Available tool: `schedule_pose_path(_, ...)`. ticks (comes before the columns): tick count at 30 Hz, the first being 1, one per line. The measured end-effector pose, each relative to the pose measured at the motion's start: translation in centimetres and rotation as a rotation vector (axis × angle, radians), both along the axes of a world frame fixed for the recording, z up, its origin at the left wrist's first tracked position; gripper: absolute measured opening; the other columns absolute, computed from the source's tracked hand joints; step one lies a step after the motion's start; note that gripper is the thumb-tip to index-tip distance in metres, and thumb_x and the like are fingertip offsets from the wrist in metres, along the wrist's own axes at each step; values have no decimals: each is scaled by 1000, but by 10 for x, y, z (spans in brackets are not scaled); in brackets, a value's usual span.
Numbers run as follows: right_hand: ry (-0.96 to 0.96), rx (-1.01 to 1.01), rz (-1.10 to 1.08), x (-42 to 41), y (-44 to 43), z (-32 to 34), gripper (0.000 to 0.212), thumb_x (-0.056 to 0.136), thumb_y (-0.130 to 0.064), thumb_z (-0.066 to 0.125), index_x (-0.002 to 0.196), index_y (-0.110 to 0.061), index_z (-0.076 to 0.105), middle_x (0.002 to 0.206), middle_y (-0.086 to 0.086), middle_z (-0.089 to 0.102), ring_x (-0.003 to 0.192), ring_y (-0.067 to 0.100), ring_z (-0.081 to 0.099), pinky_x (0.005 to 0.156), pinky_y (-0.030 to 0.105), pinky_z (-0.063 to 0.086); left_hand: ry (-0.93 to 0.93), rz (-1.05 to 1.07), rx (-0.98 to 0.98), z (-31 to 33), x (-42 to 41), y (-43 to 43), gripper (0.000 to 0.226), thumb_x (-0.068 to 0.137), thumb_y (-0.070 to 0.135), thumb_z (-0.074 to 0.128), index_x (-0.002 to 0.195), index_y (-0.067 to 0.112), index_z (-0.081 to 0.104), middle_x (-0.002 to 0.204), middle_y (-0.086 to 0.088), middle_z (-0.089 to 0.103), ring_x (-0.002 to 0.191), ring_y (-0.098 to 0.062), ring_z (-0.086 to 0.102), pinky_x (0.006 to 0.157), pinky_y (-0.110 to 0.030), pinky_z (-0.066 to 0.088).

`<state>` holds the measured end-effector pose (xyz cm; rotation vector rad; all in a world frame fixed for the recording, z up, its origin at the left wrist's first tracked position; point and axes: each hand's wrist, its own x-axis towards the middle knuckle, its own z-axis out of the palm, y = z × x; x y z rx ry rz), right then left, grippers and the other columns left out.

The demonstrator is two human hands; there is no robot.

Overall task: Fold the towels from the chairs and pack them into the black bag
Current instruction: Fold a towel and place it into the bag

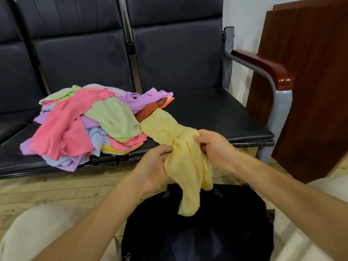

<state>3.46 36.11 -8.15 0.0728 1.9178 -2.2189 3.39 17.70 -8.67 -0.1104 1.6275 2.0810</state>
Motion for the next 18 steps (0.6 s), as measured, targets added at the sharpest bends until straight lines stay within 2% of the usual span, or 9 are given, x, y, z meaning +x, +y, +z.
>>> schedule_pose_path(1, 0, 34, 13, 0, 0, 0, 13, 97, -11, 50, 86, -11, 56, 84, 3, 62, 81, 17, 61, 79, 34, 50, -10, -9, -3, 1, -1, 1, 30, 92, 20, 54, 115, 3, 63, 97, -12, 68, 83, -22, 65, 77, -37, 51)
schedule_pose_path(3, 3, 91, 28, 0, 2, 2, 11, 96, -11, 53, 87, -11, 59, 85, 1, 65, 83, 17, 63, 79, 33, 52, -27, -50, -9, 3, -2, 2, 31, 93, 21, 57, 118, 4, 62, 109, -13, 69, 96, -26, 66, 85, -41, 52)
schedule_pose_path(6, -16, 130, 26, -1, 10, 5, 8, 93, -8, 58, 94, -10, 66, 95, 5, 70, 93, 23, 68, 86, 39, 55, -16, -109, -18, 4, -2, 3, 30, 95, 15, 55, 121, 2, 61, 117, -13, 68, 108, -27, 65, 91, -44, 52)
schedule_pose_path(8, -61, 136, 2, -3, 15, 8, 13, 90, -5, 61, 101, -7, 67, 102, 9, 71, 98, 26, 68, 88, 42, 55, 34, -63, -55, 5, -4, 2, 29, 96, 13, 52, 119, -1, 61, 116, -13, 68, 108, -27, 65, 88, -42, 53)
schedule_pose_path(11, -132, 148, -11, -5, 20, 8, 21, 86, -2, 67, 106, -6, 66, 103, 11, 71, 93, 25, 69, 82, 39, 58, 130, 106, -119, 9, -12, -6, 25, 100, 15, 46, 112, 2, 64, 113, -12, 69, 103, -25, 65, 91, -43, 52)
schedule_pose_path(12, -158, 165, -28, -6, 21, 6, 27, 83, -2, 70, 109, -7, 64, 105, 11, 70, 93, 25, 69, 82, 39, 57, 181, 157, -173, 11, -15, -10, 27, 101, 17, 43, 110, 3, 64, 110, -10, 69, 100, -24, 65, 92, -42, 50)
schedule_pose_path(14, -201, 212, -81, -9, 21, -3, 57, 74, -5, 80, 126, -9, 55, 118, 12, 63, 104, 28, 64, 92, 44, 54, 279, 264, -295, 14, -21, -20, 32, 104, 21, 36, 109, 5, 63, 105, -9, 67, 94, -23, 63, 87, -39, 48)
schedule_pose_path(16, -233, 244, -113, -11, 21, -10, 82, 67, -8, 86, 138, -9, 45, 126, 13, 58, 112, 30, 60, 97, 46, 50, 319, 375, -307, 17, -27, -30, 33, 104, 20, 32, 99, 9, 63, 103, -12, 65, 95, -26, 61, 85, -39, 50)
schedule_pose_path(18, -285, 272, -65, -11, 22, -14, 78, 65, -8, 86, 134, -5, 50, 124, 17, 62, 108, 31, 62, 92, 44, 53, 329, 453, -293, 21, -31, -37, 32, 103, 20, 31, 93, 12, 60, 92, -14, 60, 82, -25, 56, 69, -33, 48)
